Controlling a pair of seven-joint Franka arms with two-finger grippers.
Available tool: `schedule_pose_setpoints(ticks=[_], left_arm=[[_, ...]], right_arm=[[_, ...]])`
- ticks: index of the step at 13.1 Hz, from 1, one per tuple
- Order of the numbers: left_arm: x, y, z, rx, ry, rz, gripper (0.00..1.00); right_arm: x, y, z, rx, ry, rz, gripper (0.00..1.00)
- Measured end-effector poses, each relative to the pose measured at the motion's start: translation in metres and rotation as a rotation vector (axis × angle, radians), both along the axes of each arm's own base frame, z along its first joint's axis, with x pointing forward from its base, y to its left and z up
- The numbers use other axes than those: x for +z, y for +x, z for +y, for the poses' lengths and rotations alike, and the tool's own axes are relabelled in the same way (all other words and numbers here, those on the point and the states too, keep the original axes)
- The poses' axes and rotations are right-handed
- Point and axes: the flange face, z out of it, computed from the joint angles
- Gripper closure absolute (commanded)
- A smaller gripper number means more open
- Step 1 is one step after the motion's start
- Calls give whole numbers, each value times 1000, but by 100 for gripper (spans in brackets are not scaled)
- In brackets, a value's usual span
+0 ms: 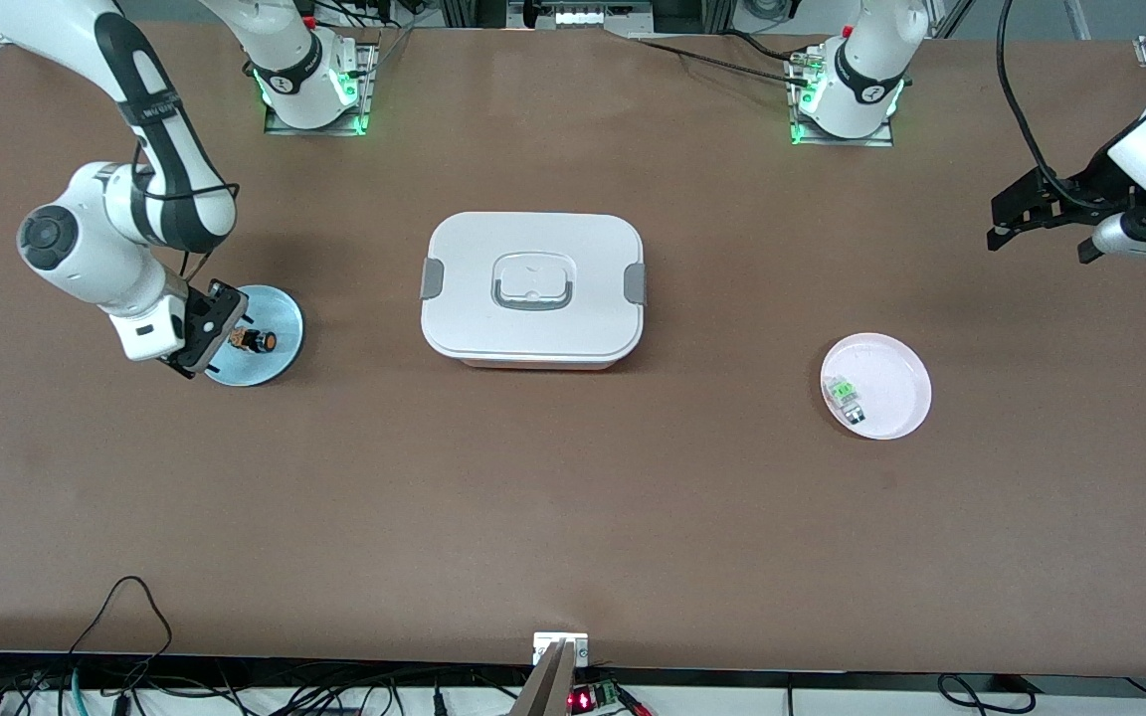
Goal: Transfer orange switch to right arm and place
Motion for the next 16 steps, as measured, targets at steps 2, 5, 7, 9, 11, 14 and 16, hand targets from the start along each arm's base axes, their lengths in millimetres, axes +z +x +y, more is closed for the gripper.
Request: schedule_pose_setpoints(ticks=[2,5,7,9,11,14,16], left_arm=[[0,-2,2,24,5,1,0],[2,-2,-6,103,2,-13,0],[3,-2,-6,120,1,-18,0],[3,-1,0,132,0,-24,0],[5,0,6,144,-3,-30,0],[6,0,11,153,-3,-31,0],[8,1,14,157,-4,-36,0]], right_arm=[[41,11,7,-149,9,59,0],[107,26,14,-414,4,107,0],[147,29,18,-546,-5,140,0],[186,28,19,-653,-13,155,0],[228,20,20,-756,-17,153,0],[282,9,19,-791,-17,125,0],[312,4,17,-839,-19,111,0]])
